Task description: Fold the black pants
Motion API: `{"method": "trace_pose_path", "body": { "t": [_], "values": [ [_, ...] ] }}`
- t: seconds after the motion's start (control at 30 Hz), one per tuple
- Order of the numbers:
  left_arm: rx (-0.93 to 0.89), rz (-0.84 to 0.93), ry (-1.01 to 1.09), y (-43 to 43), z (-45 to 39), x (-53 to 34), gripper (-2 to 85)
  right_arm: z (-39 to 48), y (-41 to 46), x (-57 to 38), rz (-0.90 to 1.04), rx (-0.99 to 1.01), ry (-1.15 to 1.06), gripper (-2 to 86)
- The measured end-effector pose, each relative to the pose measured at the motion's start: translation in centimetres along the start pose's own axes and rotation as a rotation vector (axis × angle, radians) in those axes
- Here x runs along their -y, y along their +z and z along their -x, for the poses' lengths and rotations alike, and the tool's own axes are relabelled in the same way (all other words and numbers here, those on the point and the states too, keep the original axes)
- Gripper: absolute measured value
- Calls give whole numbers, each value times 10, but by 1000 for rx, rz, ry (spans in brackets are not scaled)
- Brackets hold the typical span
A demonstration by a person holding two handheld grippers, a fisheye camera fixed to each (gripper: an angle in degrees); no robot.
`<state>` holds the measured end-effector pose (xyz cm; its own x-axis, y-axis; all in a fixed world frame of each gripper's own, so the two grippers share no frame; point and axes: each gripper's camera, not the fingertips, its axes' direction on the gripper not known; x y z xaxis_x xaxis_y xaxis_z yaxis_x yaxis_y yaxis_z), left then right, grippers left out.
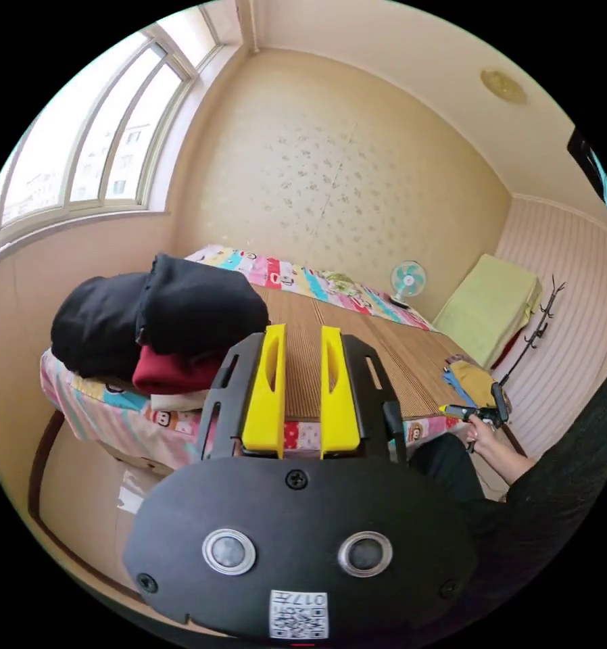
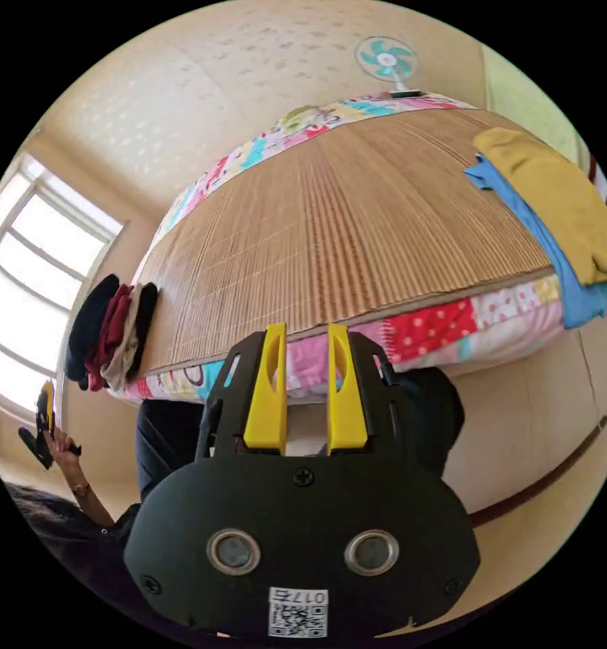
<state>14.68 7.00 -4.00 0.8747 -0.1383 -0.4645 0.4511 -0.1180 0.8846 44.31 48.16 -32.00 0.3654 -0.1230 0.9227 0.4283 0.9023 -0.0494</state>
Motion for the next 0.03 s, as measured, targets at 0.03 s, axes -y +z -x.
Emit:
{"method": "trace_pose_path", "body": {
  "t": [0.03],
  "values": [
    [-37, 54, 11, 13, -13, -3, 74, -48, -32, -8, -84, -33, 128, 94]
  ]
}}
